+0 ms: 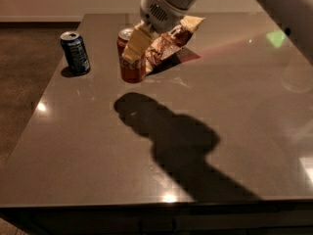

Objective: Move coke can near pepsi can

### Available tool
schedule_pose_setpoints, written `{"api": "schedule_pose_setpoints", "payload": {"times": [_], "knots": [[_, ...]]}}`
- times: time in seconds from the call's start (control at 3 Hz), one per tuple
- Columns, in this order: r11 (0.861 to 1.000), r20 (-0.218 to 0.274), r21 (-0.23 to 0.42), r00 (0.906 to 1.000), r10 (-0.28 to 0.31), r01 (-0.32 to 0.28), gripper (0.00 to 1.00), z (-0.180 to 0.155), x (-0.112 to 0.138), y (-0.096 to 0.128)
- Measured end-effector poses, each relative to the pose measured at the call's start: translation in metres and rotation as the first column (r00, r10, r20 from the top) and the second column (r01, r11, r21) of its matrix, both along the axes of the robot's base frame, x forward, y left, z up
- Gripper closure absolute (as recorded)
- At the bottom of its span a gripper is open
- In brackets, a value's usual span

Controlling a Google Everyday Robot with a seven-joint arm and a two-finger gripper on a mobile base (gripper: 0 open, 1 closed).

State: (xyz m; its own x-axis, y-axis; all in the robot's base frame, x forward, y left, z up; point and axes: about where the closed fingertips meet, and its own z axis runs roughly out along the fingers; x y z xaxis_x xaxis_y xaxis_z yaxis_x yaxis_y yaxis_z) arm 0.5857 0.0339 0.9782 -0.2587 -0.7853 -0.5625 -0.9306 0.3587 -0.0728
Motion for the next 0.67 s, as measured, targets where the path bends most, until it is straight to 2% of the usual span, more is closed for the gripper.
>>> {"api": "schedule_pose_setpoints", "payload": {"times": [0.67], "knots": [[1.000,0.027,-0.001,0.9996,0.002,-0.002,1.00,0.001,0.020,0.060]]}}
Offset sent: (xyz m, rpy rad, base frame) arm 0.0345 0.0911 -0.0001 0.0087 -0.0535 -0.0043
